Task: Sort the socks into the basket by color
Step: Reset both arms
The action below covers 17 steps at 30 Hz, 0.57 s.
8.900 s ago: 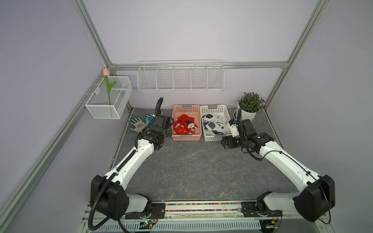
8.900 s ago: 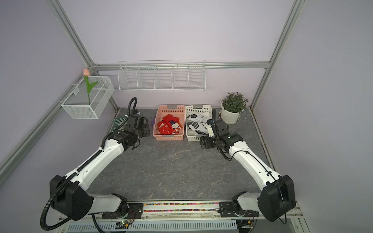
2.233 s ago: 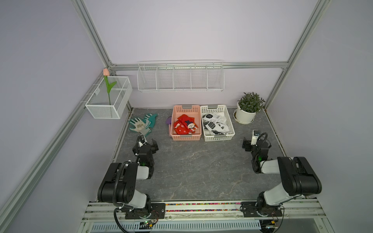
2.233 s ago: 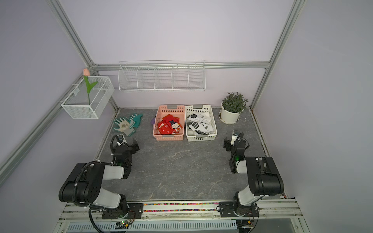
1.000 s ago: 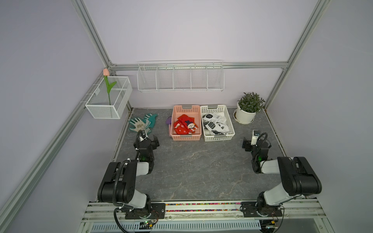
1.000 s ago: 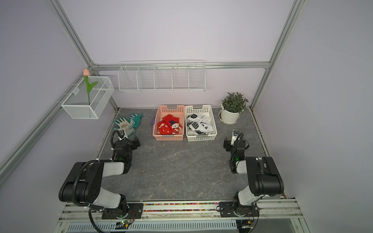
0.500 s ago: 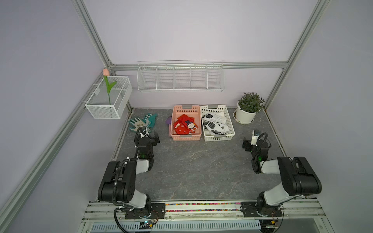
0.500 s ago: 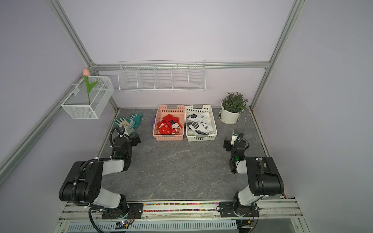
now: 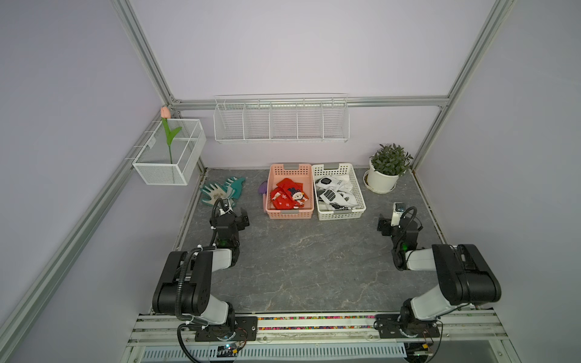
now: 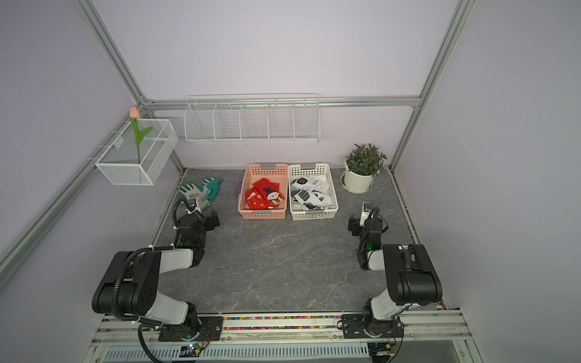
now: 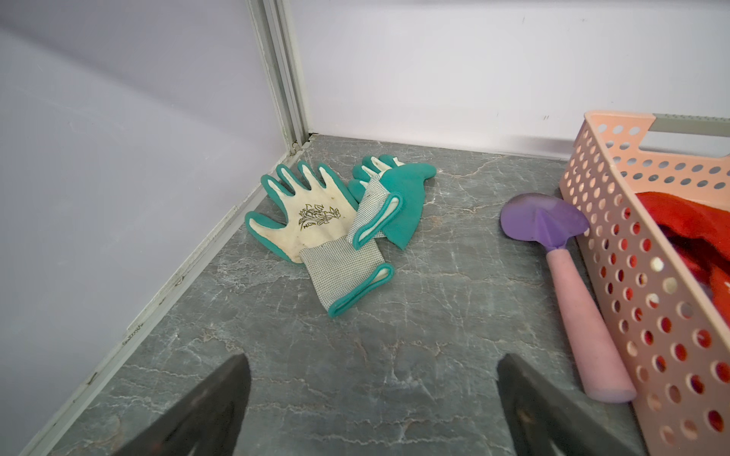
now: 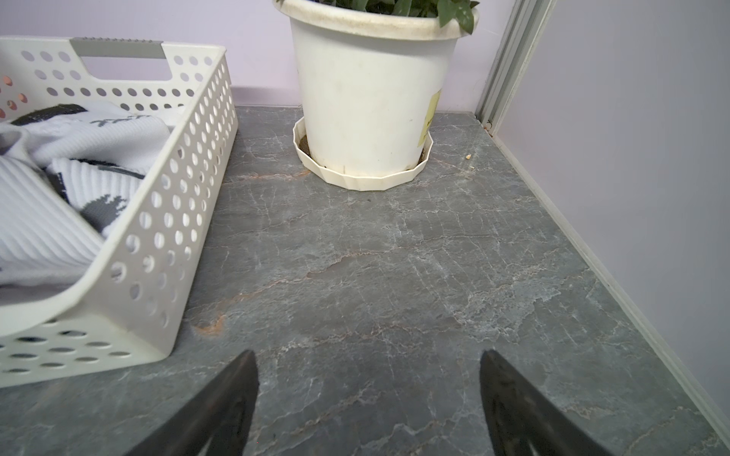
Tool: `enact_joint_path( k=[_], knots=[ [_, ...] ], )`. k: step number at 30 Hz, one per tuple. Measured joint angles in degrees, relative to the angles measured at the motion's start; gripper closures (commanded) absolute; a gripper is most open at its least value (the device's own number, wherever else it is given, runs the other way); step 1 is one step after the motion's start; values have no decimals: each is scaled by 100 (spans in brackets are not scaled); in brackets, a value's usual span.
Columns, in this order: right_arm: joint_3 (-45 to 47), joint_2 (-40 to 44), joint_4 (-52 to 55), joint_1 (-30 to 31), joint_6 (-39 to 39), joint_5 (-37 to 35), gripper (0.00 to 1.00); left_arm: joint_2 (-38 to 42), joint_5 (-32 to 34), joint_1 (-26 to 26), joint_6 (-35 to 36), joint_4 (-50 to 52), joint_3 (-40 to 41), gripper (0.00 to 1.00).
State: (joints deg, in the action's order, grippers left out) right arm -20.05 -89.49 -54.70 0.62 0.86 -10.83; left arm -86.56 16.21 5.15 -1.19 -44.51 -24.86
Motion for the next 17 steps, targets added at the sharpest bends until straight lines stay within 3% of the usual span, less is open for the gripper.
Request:
enact_joint_path(
  k=[17],
  knots=[
    [4, 0, -7, -7, 0, 59, 11, 0, 2, 0, -2, 4, 0, 1]
  ],
)
